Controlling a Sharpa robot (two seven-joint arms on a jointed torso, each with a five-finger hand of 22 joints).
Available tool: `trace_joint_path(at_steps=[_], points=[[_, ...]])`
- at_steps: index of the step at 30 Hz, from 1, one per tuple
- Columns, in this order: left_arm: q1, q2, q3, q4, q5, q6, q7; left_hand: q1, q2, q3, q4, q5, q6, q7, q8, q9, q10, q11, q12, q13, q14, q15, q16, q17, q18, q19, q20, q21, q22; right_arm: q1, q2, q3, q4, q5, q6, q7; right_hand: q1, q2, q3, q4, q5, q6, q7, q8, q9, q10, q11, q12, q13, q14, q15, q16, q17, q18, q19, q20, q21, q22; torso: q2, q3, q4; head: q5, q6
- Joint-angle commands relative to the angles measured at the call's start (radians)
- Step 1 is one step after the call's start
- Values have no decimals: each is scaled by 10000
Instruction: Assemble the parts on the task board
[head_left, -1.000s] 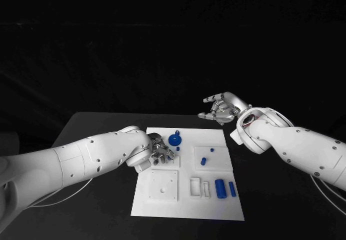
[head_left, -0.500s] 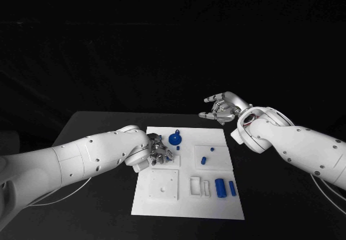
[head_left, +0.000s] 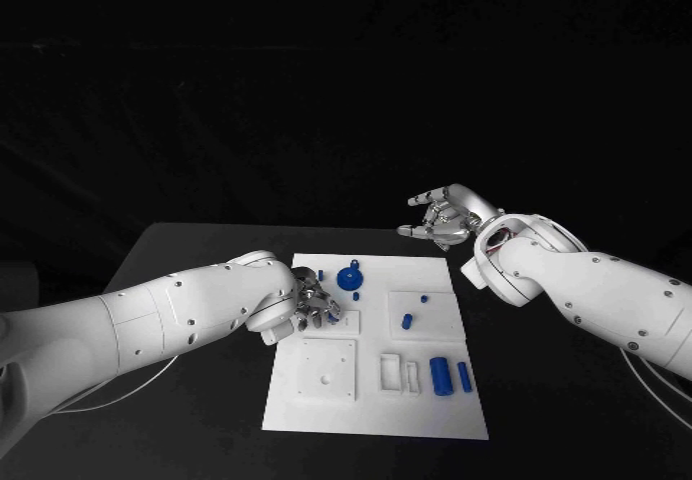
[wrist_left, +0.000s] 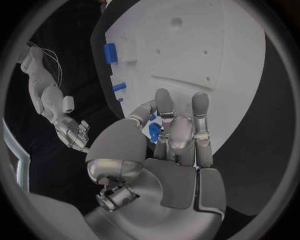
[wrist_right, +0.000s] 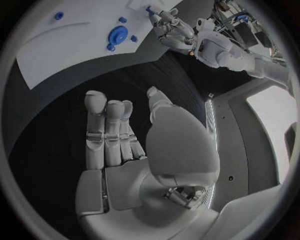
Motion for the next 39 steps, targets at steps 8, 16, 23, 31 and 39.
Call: trace_joint_path(at_steps=[8,16,23,31,39], points=[[1,-12,4,37,-350,188,-120,60,127,-66,-25,-87,2561,-1379,87,5948,505,-89,113,-42,52,-5,115,70,230,74,58,-140,189,1,26,6,-18,3,154,9,-77,-16,-84,-4,57,48,-14,2,12,-25,-15,61,-17,-11,-61,36,-11,158,29,-1,-44,548,-1,0,8,-1,-46],[-1,-3,4,47,-609,273,-179,102,135,-121,-1,-121,2557,-1378,79,5982,504,-89,140,-87,47,0,132,64,253,104,83,-231,327,0,38,6,-21,11,157,16,-77,-20,-90,-9,79,47,-14,2,12,-22,-16,65,-20,-13,-62,35,-13,157,33,-3,-41,549,-4,1,-6,18,-32],[-2,-9,4,49,-686,414,-240,105,137,-126,5,-125,2558,-1379,83,5998,504,-90,155,-98,52,1,149,81,252,121,85,-269,385,-1,41,6,-28,20,159,19,-77,-20,-90,-9,79,47,-14,2,12,-22,-16,65,-20,-13,-62,35,-13,157,33,-3,-41,549,-2,1,1,2,-64],[-3,2,4,58,-702,518,-281,103,130,-149,17,-209,2558,-1378,85,6020,504,-83,162,-126,42,6,141,53,248,139,88,-361,501,-2,56,6,-38,23,156,20,-77,-20,-90,-9,79,47,-14,2,12,-22,-16,65,-20,-13,-62,35,-13,157,33,-3,-41,549,-4,-2,0,2,-62],[-9,0,4,102,-862,551,-289,126,169,-254,96,-569,2558,-1378,92,6046,503,-78,162,-144,38,4,124,16,248,166,96,-451,600,-3,66,6,-43,24,187,18,-67,-21,-84,-30,82,28,-12,0,10,-23,-16,69,-29,-8,-65,38,-15,155,42,-6,-39,551,-2,0,-2,7,-67]])
